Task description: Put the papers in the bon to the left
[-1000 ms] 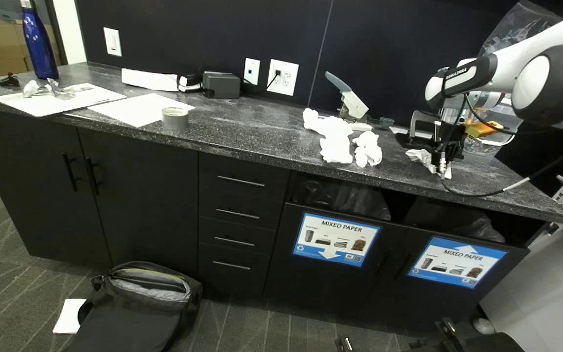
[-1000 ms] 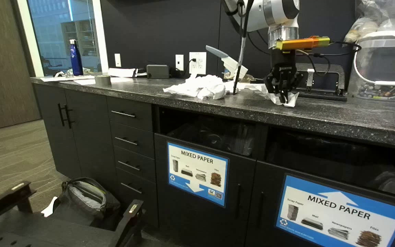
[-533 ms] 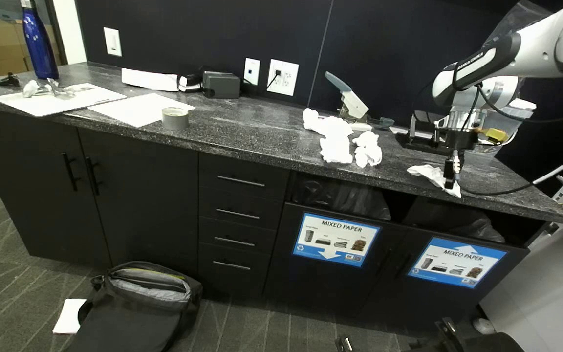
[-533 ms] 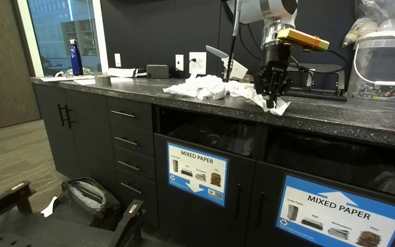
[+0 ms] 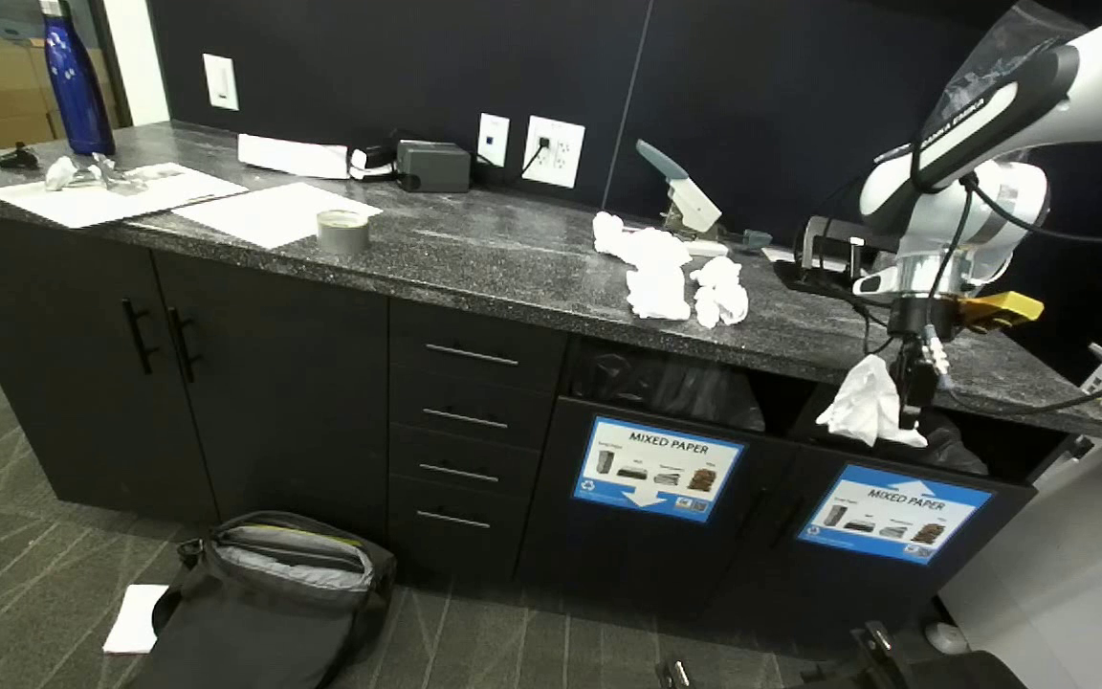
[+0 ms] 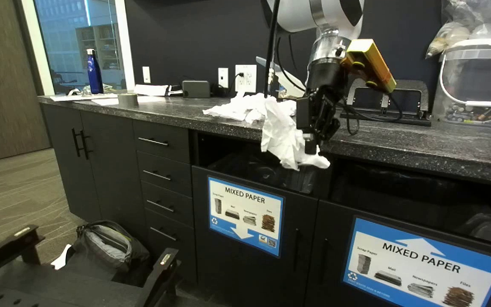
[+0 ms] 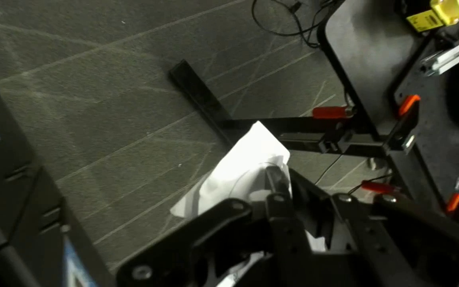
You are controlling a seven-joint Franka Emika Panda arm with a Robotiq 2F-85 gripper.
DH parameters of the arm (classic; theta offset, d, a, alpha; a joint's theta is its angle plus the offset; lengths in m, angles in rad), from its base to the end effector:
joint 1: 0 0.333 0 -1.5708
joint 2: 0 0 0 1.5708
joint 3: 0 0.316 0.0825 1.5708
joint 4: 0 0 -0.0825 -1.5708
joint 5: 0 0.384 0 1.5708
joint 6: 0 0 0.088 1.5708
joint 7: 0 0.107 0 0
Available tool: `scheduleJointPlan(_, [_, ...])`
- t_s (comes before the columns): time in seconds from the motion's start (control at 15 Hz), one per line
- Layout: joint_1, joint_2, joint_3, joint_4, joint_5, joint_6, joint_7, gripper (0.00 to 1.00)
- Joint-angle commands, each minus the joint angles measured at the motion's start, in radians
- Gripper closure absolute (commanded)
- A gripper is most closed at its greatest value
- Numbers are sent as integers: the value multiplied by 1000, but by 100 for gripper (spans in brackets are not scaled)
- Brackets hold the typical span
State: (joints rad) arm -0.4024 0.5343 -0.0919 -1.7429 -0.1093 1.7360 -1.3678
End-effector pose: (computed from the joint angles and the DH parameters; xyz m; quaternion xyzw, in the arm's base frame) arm 0.5238 -0.2898 0.2415 -0.8610 -0.4272 0.2179 0.1694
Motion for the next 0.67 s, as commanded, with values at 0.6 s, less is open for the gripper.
scheduleJointPlan(0.6, [71, -197, 47, -742, 331, 653, 40, 95])
